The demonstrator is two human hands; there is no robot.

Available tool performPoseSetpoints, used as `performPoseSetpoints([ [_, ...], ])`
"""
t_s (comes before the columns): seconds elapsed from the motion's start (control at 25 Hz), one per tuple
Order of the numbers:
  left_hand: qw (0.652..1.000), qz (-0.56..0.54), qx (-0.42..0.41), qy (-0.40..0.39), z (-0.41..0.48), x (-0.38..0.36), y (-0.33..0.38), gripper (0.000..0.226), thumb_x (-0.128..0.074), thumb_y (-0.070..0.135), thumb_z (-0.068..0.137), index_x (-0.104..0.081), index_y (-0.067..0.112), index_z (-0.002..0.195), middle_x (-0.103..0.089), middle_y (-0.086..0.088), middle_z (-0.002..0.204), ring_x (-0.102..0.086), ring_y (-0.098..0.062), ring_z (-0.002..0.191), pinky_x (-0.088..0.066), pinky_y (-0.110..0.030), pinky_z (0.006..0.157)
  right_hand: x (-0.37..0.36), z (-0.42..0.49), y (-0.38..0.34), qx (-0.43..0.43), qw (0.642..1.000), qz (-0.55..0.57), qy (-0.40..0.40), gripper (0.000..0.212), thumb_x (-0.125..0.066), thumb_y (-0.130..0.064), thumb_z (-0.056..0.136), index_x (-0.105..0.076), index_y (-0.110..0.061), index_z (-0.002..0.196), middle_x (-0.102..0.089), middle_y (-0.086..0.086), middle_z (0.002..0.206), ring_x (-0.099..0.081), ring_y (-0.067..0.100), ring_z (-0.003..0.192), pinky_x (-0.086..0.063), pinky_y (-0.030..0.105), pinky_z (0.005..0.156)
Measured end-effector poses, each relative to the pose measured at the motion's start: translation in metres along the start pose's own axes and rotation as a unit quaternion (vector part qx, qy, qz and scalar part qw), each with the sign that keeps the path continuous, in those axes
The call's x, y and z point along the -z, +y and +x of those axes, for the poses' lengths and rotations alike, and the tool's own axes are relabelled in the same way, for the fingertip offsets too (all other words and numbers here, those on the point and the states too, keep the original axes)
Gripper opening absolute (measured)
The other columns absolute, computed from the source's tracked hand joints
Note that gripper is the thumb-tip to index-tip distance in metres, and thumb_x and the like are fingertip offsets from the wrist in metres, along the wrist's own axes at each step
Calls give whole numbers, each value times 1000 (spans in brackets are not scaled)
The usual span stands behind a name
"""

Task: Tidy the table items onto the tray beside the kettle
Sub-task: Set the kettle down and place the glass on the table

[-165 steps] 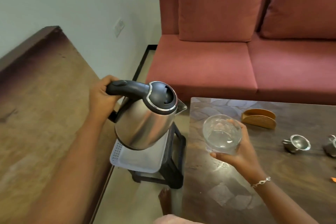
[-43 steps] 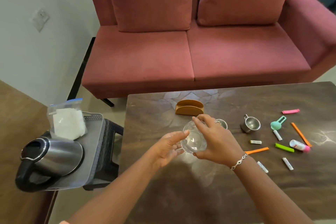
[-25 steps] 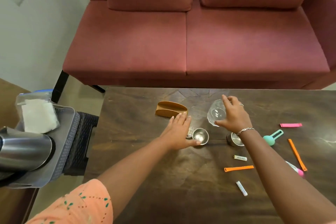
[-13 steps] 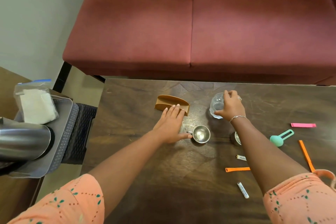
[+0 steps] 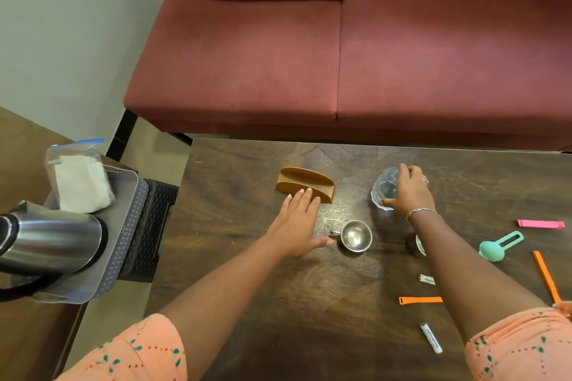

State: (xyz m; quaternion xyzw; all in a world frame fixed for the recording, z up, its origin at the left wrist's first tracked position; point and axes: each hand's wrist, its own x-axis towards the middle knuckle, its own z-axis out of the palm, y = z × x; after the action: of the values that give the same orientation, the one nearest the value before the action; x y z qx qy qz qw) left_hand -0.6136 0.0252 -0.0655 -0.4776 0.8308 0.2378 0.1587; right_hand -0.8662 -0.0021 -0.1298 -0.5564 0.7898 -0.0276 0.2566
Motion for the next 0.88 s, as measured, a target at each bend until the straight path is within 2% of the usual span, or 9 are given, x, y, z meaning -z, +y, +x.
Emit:
performPoseSetpoints([
  [0.08,1000,-2,6,2,-5,0,0,89,-46,58,86,-3,9,147,2,-13,157,4,-25,144,0,-42,117,-1,-6,-5,3,1000,-22,2,99,-78,-28,69,-15,-5,142,-24,23,143,-22,39,134,-29,46,108],
  [0.2,1000,-9,19,10,-17,3,0,88,-44,56,87,0,9,147,3,-12,157,5,-24,145,1,-41,117,-4,-25,-16,25,997,-63,32,91,-67,-34,79,-10,-6,144,-18,24,148,-13,38,139,-17,44,114],
  [0.44,999,-12,30,17,-54,10,-13,86,-39,57,89,4,11,147,10,-11,156,10,-23,144,3,-42,117,-20,-92,-53,100,987,-123,26,85,-57,-35,85,-2,-11,145,-9,20,152,-8,34,141,-11,42,116],
  [0.6,998,-27,56,19,-83,6,-35,86,-40,57,89,4,11,147,12,-11,156,11,-22,144,5,-42,117,-30,-132,-88,145,982,-111,41,77,-51,-36,88,-6,-12,145,-9,16,154,-7,29,142,-7,39,116],
  [0.88,994,-48,84,41,-123,5,-103,85,-40,57,89,1,11,147,8,-12,157,9,-23,144,3,-41,117,-49,-162,-182,218,966,-126,61,74,-49,-41,90,-9,-15,146,-9,12,155,-5,25,143,-3,36,116],
])
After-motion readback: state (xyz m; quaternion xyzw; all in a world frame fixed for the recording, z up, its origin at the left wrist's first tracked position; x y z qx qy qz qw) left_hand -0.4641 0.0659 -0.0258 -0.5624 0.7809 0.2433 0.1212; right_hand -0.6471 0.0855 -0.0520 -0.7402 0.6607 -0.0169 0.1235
